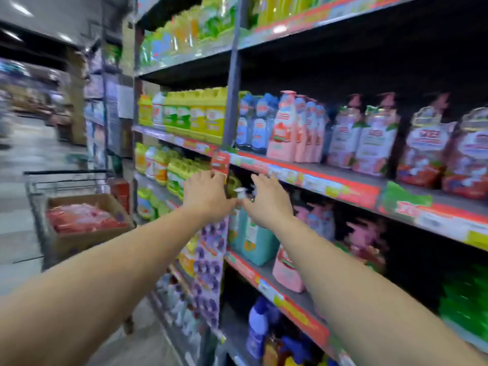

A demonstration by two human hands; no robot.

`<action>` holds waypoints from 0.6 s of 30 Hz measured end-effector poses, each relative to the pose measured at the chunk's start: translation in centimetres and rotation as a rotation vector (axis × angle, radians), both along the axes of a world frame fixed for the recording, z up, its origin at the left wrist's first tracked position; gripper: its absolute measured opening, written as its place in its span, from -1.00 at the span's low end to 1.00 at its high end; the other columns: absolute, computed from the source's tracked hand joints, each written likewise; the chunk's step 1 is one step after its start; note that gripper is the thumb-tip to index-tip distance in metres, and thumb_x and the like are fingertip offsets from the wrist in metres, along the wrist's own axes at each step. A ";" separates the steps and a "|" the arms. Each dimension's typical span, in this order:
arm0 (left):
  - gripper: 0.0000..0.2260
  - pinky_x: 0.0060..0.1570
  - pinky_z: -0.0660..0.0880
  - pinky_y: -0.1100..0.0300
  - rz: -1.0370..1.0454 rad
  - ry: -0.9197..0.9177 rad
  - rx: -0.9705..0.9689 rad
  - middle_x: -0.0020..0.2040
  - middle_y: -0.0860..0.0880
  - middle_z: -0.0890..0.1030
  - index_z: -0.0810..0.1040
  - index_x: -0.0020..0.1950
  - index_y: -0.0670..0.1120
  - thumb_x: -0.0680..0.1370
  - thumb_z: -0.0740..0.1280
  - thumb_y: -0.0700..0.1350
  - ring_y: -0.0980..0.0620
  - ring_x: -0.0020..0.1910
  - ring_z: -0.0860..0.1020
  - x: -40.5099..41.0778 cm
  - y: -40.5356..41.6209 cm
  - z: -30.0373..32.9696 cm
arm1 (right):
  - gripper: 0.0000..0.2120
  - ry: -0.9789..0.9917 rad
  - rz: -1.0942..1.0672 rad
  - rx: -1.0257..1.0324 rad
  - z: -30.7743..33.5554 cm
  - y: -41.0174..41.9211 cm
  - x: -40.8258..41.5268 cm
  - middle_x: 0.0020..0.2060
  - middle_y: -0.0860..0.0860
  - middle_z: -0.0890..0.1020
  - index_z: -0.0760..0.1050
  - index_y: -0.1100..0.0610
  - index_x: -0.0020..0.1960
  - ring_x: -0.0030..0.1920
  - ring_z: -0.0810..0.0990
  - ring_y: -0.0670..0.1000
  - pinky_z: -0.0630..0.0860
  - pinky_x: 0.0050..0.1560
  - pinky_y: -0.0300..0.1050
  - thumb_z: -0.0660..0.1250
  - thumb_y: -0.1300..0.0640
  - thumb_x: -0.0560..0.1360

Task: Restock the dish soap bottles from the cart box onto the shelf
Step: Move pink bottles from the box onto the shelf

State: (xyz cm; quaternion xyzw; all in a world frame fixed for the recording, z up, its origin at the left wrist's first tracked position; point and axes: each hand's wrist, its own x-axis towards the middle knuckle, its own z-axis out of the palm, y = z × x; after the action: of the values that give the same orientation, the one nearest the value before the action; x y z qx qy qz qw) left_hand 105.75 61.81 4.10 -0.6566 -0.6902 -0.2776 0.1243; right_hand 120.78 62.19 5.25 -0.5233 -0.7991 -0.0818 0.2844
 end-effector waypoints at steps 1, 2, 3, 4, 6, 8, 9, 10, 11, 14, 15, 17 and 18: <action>-0.32 0.31 0.37 -0.03 0.055 0.004 -0.037 0.36 -0.14 0.45 0.42 0.39 -0.07 0.43 0.31 0.35 -0.18 0.36 0.39 -3.7 0.5 -0.6 | -0.48 0.020 0.034 -0.047 -0.8 1.4 -3.8 0.38 0.13 0.41 0.34 0.20 0.41 0.46 0.24 0.19 0.28 0.40 0.06 0.28 -0.04 0.54; -0.31 0.31 0.37 -0.04 0.103 0.001 -0.067 0.37 -0.13 0.44 0.41 0.40 -0.07 0.44 0.29 0.36 -0.17 0.37 0.39 -7.2 0.9 -1.2 | -0.52 0.046 0.064 -0.073 -1.6 2.5 -7.4 0.33 0.16 0.46 0.38 0.20 0.36 0.42 0.30 0.21 0.34 0.34 0.07 0.27 -0.05 0.55; -0.31 0.30 0.38 -0.05 0.144 -0.005 -0.088 0.36 -0.13 0.44 0.41 0.39 -0.06 0.43 0.28 0.38 -0.17 0.36 0.40 -10.5 1.3 -1.8 | -0.56 0.061 0.093 -0.086 -2.4 3.5 -10.8 0.26 0.17 0.51 0.42 0.20 0.30 0.36 0.36 0.21 0.39 0.28 0.07 0.27 -0.06 0.54; -0.31 0.30 0.39 -0.05 0.178 -0.007 -0.109 0.34 -0.13 0.46 0.43 0.38 -0.06 0.43 0.28 0.39 -0.18 0.34 0.41 -13.5 1.6 -2.5 | -0.57 0.057 0.123 -0.099 -3.2 4.5 -14.0 0.22 0.17 0.53 0.44 0.19 0.26 0.32 0.39 0.21 0.41 0.24 0.06 0.28 -0.08 0.53; -0.31 0.28 0.42 -0.03 0.238 -0.011 -0.146 0.30 -0.14 0.50 0.46 0.34 -0.06 0.41 0.28 0.40 -0.18 0.31 0.45 -18.5 2.3 -4.1 | -0.58 0.028 0.174 -0.146 -4.8 6.1 -19.6 0.22 0.15 0.52 0.43 0.18 0.26 0.33 0.38 0.20 0.39 0.26 0.06 0.30 -0.07 0.53; -0.30 0.28 0.42 -0.04 0.298 -0.030 -0.158 0.29 -0.13 0.51 0.49 0.31 -0.06 0.39 0.27 0.42 -0.17 0.31 0.45 -22.8 3.4 -5.9 | -0.58 0.021 0.212 -0.185 -6.5 8.1 -24.5 0.22 0.15 0.53 0.44 0.17 0.26 0.34 0.39 0.21 0.39 0.27 0.06 0.31 -0.06 0.51; -0.30 0.29 0.40 -0.04 0.323 -0.043 -0.169 0.29 -0.13 0.51 0.49 0.31 -0.06 0.38 0.25 0.42 -0.17 0.32 0.44 -24.7 3.9 -6.8 | -0.58 0.017 0.231 -0.201 -7.2 9.1 -26.6 0.20 0.15 0.54 0.45 0.16 0.25 0.32 0.40 0.21 0.40 0.25 0.06 0.31 -0.06 0.49; -0.30 0.30 0.39 -0.05 0.345 -0.061 -0.188 0.29 -0.14 0.50 0.48 0.31 -0.06 0.39 0.25 0.42 -0.17 0.32 0.42 -26.4 4.6 -7.8 | -0.58 0.006 0.249 -0.221 -7.9 10.2 -28.6 0.19 0.14 0.55 0.45 0.14 0.24 0.31 0.41 0.21 0.42 0.24 0.05 0.32 -0.06 0.48; -0.29 0.31 0.37 -0.05 0.366 -0.082 -0.209 0.30 -0.14 0.49 0.47 0.33 -0.06 0.39 0.24 0.42 -0.18 0.33 0.41 -28.1 5.3 -9.0 | -0.57 -0.005 0.269 -0.241 -8.8 11.3 -30.6 0.20 0.13 0.54 0.45 0.13 0.25 0.32 0.41 0.20 0.42 0.25 0.05 0.33 -0.07 0.48; -0.25 0.36 0.33 -0.05 0.448 -0.122 -0.263 0.39 -0.12 0.42 0.34 0.46 -0.07 0.43 0.23 0.38 -0.16 0.38 0.37 -32.7 8.3 -12.5 | -0.51 -0.024 0.341 -0.295 -11.7 14.7 -35.8 0.31 0.10 0.47 0.40 0.14 0.33 0.37 0.36 0.15 0.37 0.34 0.04 0.33 -0.07 0.49; -0.25 0.37 0.33 -0.05 0.472 -0.136 -0.270 0.40 -0.11 0.41 0.33 0.47 -0.06 0.42 0.24 0.37 -0.16 0.38 0.36 -34.2 9.5 -13.5 | -0.50 -0.023 0.363 -0.302 -12.8 16.0 -37.3 0.32 0.09 0.46 0.40 0.12 0.34 0.38 0.36 0.14 0.37 0.34 0.02 0.33 -0.08 0.48; -0.28 0.36 0.34 -0.06 0.515 -0.160 -0.285 0.38 -0.10 0.44 0.38 0.42 -0.03 0.40 0.26 0.38 -0.14 0.36 0.38 -37.0 12.2 -15.1 | -0.51 -0.024 0.399 -0.316 -14.9 19.0 -40.2 0.30 0.07 0.49 0.42 0.10 0.33 0.37 0.37 0.13 0.38 0.34 0.01 0.34 -0.09 0.47; -0.29 0.34 0.36 -0.05 0.534 -0.177 -0.299 0.35 -0.09 0.46 0.40 0.39 -0.03 0.39 0.27 0.38 -0.14 0.34 0.40 -38.4 13.5 -15.8 | -0.51 -0.023 0.415 -0.338 -15.7 20.7 -41.5 0.29 0.07 0.50 0.42 0.09 0.33 0.37 0.37 0.13 0.38 0.34 0.01 0.34 -0.09 0.47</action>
State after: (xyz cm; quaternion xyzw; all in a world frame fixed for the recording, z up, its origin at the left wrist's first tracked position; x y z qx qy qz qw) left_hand 67.36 75.28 -11.67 -0.4364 -0.8796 -0.1865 0.0342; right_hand 79.33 82.90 -10.45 -0.3874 -0.8948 0.1069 0.1947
